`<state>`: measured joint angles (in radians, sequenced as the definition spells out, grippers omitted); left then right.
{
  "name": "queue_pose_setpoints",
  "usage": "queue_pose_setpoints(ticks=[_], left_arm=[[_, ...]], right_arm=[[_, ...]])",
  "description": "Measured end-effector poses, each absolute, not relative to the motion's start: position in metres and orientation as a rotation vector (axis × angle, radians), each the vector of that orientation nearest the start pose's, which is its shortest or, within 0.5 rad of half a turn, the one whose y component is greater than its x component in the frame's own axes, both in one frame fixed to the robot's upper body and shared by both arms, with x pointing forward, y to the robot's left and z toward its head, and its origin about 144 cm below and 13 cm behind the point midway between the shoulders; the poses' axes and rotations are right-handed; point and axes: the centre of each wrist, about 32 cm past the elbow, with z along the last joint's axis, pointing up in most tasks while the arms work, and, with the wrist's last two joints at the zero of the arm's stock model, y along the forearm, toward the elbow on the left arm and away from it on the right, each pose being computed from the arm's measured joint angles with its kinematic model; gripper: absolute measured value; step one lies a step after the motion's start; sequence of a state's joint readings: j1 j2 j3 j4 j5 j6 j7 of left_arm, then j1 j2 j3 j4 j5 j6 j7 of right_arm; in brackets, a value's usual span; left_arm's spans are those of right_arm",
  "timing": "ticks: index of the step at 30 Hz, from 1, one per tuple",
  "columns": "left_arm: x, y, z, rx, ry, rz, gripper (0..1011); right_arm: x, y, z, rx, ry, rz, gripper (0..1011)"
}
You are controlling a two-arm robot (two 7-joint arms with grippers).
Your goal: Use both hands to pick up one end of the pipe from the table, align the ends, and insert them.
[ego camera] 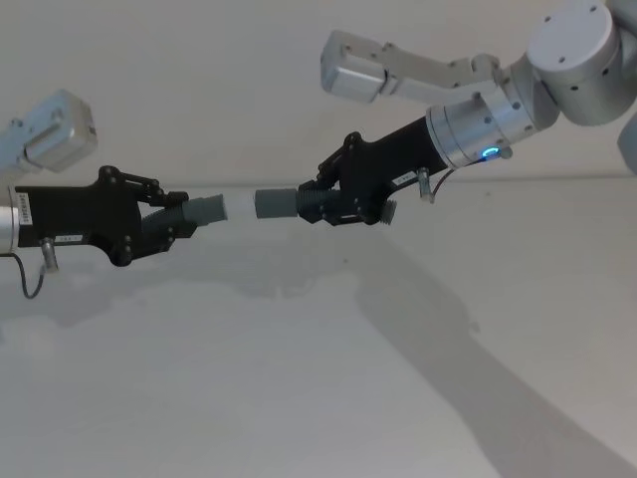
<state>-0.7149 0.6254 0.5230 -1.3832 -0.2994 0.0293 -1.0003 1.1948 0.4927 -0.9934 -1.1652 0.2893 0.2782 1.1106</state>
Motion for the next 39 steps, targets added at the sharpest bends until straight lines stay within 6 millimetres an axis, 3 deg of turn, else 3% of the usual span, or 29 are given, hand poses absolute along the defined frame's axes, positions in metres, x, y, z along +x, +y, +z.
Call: queue_pose_setpoints(ticks=[39], left_arm=[[0.5934,0.3073,1.3334,0.386,-0.396,0.329,323]], right_arm=[[0.6489,-0.2073,1.4182,-0.725,-0.314,-0.119,258]])
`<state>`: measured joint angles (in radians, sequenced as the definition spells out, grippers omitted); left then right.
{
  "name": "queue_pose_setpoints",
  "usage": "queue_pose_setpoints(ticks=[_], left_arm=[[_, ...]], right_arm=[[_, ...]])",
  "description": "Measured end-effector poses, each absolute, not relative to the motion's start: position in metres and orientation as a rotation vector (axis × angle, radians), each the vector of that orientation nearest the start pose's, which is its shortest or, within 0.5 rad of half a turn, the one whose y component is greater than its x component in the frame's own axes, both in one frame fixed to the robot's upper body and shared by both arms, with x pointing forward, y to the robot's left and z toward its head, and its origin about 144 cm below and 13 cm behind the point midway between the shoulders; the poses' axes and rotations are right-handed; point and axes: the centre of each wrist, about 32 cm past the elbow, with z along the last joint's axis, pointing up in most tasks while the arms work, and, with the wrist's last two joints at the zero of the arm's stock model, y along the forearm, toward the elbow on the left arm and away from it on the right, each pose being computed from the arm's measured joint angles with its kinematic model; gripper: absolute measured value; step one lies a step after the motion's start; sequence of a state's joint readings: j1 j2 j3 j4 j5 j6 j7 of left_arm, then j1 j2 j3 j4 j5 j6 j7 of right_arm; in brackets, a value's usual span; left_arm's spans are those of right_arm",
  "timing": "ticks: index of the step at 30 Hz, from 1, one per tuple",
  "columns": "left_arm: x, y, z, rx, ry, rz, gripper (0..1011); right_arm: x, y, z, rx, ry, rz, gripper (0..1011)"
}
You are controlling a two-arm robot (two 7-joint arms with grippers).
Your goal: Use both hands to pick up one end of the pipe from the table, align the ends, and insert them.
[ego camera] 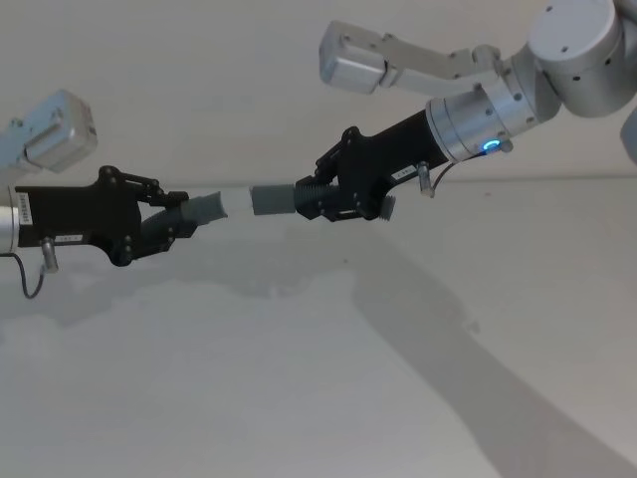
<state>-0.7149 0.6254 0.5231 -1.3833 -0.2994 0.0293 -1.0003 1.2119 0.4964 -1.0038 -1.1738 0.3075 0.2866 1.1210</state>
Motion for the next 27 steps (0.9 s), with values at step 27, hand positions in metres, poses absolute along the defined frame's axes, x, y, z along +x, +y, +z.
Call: queue_pose_setpoints(ticks=[27], left_arm=[[0.5934,0.3073,1.3334,0.386,-0.396,0.329,323]], right_arm=[[0.6469,-0.2114,1.4239,-0.719,-0.308,-0.131,258]])
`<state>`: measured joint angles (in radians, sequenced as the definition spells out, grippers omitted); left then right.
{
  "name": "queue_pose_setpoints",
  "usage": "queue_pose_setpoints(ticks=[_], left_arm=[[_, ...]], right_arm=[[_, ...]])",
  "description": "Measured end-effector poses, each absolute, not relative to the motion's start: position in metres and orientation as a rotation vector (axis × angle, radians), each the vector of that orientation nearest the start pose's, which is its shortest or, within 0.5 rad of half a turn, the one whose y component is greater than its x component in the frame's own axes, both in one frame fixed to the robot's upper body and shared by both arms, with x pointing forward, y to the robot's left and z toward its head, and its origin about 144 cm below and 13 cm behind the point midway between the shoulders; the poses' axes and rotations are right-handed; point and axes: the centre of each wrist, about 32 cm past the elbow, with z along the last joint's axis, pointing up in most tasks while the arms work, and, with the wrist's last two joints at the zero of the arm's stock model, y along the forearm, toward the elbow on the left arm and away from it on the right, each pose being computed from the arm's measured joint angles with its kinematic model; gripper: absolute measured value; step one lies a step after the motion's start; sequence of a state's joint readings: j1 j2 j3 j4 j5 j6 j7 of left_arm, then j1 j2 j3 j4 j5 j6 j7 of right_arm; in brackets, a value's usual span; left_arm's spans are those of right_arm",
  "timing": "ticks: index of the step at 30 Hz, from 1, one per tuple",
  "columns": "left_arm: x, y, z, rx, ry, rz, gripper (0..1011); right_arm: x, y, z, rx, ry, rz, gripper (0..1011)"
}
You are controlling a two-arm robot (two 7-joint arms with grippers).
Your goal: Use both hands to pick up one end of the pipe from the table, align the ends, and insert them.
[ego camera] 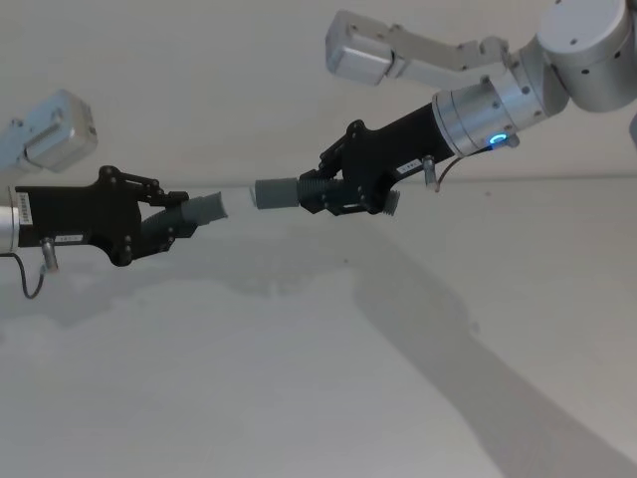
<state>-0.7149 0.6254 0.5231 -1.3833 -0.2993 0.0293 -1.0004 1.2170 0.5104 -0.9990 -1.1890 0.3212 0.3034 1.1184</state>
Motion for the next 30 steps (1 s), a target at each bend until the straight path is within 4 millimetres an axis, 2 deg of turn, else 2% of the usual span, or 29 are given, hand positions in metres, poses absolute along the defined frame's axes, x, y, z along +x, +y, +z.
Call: queue_pose_setpoints(ticks=[30], left_arm=[[0.593,0.307,1.333,0.386,-0.396,0.33,323]], right_arm=[[0.645,-0.201,1.428,-0.751,-0.307,-0.114,258]])
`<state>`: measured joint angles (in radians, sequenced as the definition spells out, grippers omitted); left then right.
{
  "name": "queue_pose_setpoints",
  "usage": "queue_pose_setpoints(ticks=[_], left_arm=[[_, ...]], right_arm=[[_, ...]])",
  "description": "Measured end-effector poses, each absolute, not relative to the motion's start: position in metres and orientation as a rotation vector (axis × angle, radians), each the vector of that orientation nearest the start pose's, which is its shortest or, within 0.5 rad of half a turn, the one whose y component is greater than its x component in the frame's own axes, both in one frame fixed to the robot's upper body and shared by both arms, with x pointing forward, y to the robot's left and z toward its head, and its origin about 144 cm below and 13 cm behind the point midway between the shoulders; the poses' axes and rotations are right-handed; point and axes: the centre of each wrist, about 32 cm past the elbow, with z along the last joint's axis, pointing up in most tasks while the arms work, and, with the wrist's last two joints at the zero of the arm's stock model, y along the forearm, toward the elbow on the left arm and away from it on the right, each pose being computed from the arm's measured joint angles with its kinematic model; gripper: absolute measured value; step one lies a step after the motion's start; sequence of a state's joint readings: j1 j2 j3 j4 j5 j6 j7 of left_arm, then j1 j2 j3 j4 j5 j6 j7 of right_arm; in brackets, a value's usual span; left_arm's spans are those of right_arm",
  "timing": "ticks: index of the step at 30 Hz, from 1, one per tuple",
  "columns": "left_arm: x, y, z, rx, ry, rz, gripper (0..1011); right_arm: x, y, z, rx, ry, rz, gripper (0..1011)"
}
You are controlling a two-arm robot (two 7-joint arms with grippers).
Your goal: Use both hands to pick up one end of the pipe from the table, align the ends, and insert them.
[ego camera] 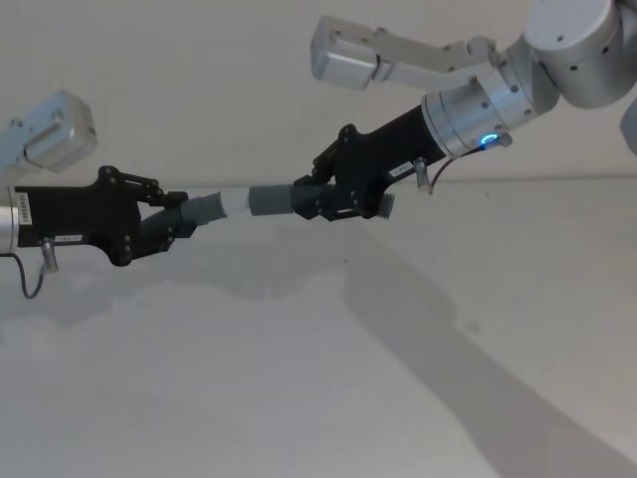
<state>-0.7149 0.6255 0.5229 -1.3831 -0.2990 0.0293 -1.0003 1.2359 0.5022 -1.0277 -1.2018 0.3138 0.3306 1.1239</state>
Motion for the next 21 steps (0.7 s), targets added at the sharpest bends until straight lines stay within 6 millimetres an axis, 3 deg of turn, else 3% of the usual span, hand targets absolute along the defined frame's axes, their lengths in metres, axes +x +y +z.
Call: queue_pose_setpoints(ticks=[21], left_arm=[[0.5934,0.3072,1.3334,0.386,-0.396,0.329,323]], right_arm=[[0.6504,-0.2,1.4286,-0.747,-0.296,-0.119,258]])
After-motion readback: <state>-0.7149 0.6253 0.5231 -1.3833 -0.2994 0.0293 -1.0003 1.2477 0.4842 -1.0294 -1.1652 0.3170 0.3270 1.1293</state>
